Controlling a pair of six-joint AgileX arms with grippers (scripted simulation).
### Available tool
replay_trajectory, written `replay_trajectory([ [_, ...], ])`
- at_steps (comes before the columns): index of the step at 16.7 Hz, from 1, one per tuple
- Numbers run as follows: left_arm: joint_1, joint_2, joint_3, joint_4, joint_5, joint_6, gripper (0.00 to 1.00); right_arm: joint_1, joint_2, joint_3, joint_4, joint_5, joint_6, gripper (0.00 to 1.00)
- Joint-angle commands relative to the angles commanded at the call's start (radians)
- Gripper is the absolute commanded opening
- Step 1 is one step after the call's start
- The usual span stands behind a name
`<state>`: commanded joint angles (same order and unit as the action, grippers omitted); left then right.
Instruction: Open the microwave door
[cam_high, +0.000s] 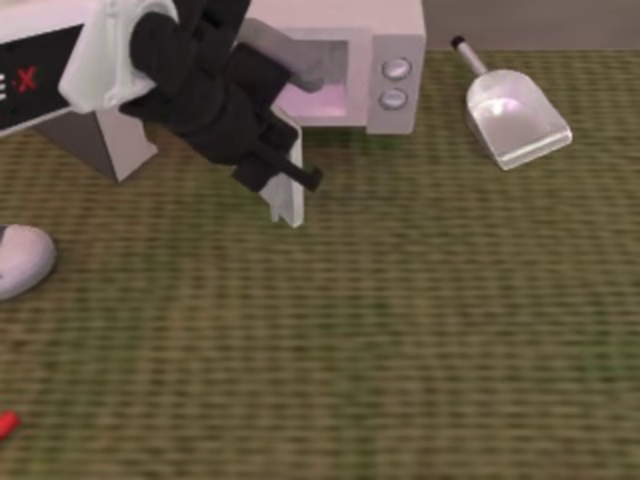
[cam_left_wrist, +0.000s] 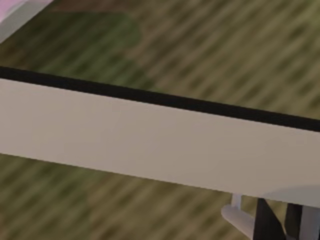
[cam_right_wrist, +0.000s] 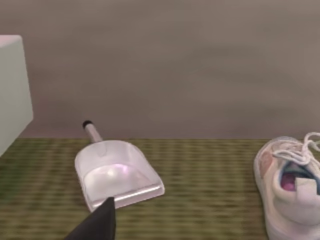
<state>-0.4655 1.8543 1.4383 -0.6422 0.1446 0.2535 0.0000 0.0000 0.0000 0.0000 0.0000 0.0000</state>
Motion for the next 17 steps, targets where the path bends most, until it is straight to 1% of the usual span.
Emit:
replay_trajectory([
  [11, 0.000, 0.000, 0.000, 0.000, 0.000, 0.000, 0.00, 0.000, 0.000, 0.000, 0.000, 0.000, 0.000, 1.00],
  [14, 0.001, -0.001, -0.006, -0.002, 0.013, 0.012, 0.00, 0.000, 0.000, 0.000, 0.000, 0.000, 0.000, 1.00],
  [17, 0.029, -0.017, -0.024, -0.012, 0.046, 0.081, 0.00, 0.000, 0.000, 0.000, 0.000, 0.000, 0.000, 1.00],
])
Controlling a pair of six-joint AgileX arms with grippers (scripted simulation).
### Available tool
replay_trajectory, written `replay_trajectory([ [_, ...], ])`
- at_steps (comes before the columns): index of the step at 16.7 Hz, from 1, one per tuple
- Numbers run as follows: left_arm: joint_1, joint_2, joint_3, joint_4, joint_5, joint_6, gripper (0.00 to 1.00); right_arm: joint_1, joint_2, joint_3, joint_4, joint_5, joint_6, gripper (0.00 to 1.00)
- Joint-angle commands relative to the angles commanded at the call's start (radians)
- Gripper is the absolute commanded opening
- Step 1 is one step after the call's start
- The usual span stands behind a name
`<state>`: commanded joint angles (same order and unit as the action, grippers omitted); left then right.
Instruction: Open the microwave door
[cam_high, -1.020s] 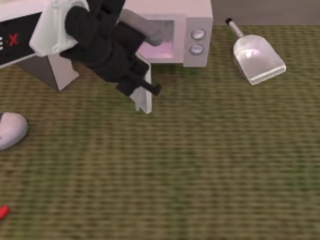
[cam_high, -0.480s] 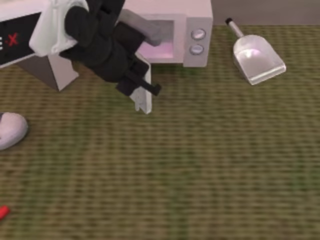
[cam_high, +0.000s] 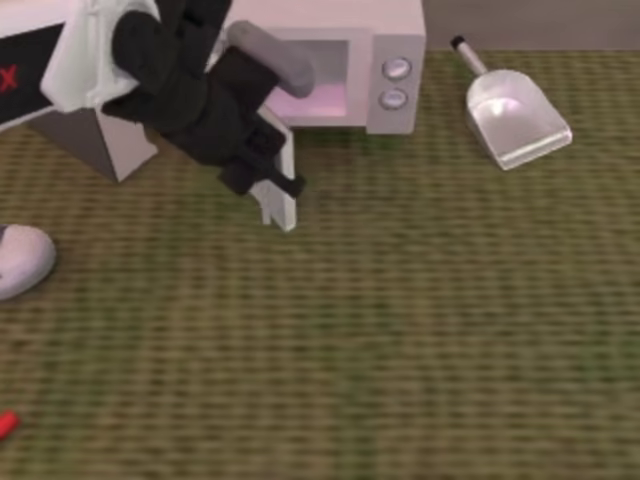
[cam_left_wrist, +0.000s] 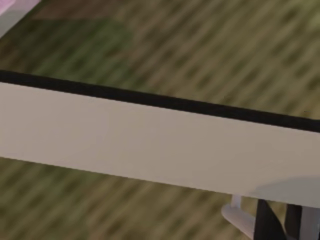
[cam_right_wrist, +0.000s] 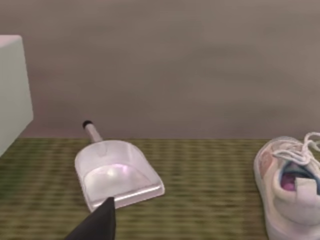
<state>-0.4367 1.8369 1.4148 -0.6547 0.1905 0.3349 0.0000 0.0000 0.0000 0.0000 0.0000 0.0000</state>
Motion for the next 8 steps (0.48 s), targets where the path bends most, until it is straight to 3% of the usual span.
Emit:
replay_trajectory([
  [4, 0.036, -0.024, -0.025, -0.014, 0.046, 0.091, 0.00, 0.000, 0.000, 0.000, 0.000, 0.000, 0.000, 1.00],
  [8, 0.038, -0.025, -0.027, -0.015, 0.049, 0.097, 0.00, 0.000, 0.000, 0.000, 0.000, 0.000, 0.000, 1.00],
])
